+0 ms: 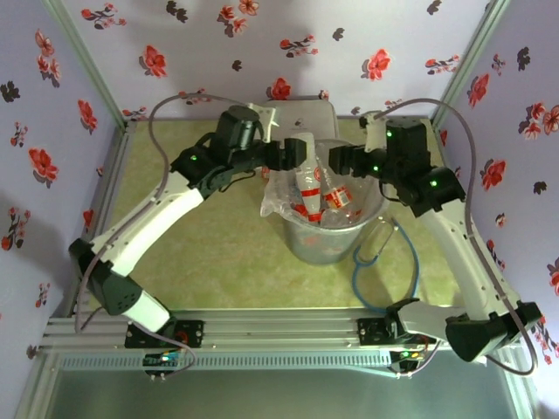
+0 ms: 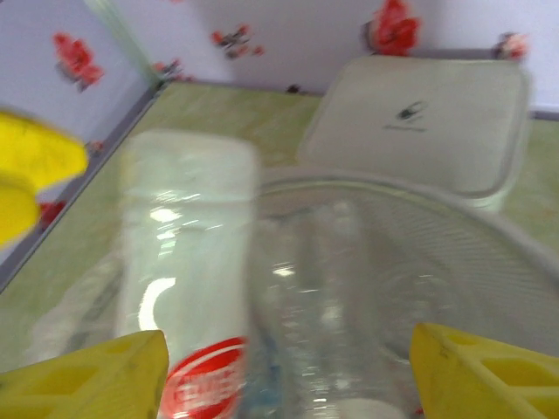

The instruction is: Put the plastic bottles in the bin

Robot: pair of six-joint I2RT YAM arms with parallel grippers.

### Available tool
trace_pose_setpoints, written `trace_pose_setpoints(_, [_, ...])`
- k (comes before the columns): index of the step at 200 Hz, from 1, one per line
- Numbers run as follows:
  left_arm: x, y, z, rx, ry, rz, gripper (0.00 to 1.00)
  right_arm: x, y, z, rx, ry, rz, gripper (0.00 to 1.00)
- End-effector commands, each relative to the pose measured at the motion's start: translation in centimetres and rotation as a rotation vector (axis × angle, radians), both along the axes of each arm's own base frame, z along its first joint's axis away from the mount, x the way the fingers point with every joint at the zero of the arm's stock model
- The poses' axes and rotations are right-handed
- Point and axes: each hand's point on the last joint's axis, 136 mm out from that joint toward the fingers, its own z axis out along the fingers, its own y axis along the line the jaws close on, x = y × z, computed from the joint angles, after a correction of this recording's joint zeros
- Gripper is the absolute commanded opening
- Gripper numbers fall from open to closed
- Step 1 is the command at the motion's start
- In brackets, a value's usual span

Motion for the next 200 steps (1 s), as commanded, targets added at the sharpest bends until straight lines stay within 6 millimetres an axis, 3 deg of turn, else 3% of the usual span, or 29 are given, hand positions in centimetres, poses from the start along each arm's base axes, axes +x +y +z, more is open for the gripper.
trace_pose_setpoints(1, [0.5,3.0,2.4,-0.047,-0.068,0.067,0.77,-2.5,3.0,0.0,-0.041,0.003,0.165,0.74])
trace_pose_setpoints(21, [0.9,4.9,2.3,-0.078,-0.067,0.12,0.74,-2.3,4.5,-0.8,-0.056,0.017,0.18,0.78])
trace_pose_setpoints(53, [1.0,7.0,1.4,-0.099,-0.049,0.172,0.72,0.5,3.6,-2.6,-0.173,0.025,0.056,0.79])
trace_pose_setpoints(82, [1.1,7.8,0.0,-0.079,-0.021,0.191,0.72,1.0,4.6,-2.0,-0.157,0.019,0.073,0.6])
trace_pose_setpoints(116, [1.1,6.9,-1.9,-0.062,0.012,0.141,0.73,1.2,4.4,-0.9,-0.175,-0.005,0.065,0.44])
trace_pose_setpoints(171, [0.9,4.6,-4.3,-0.068,0.075,0.03,0.75,-0.4,3.3,2.6,-0.223,-0.085,0.12,0.37])
trace_pose_setpoints(200, [1.6,5.5,-5.5,-0.016,0.072,0.071,0.76,-2.2,2.7,1.0,-0.325,-0.025,0.216,0.37])
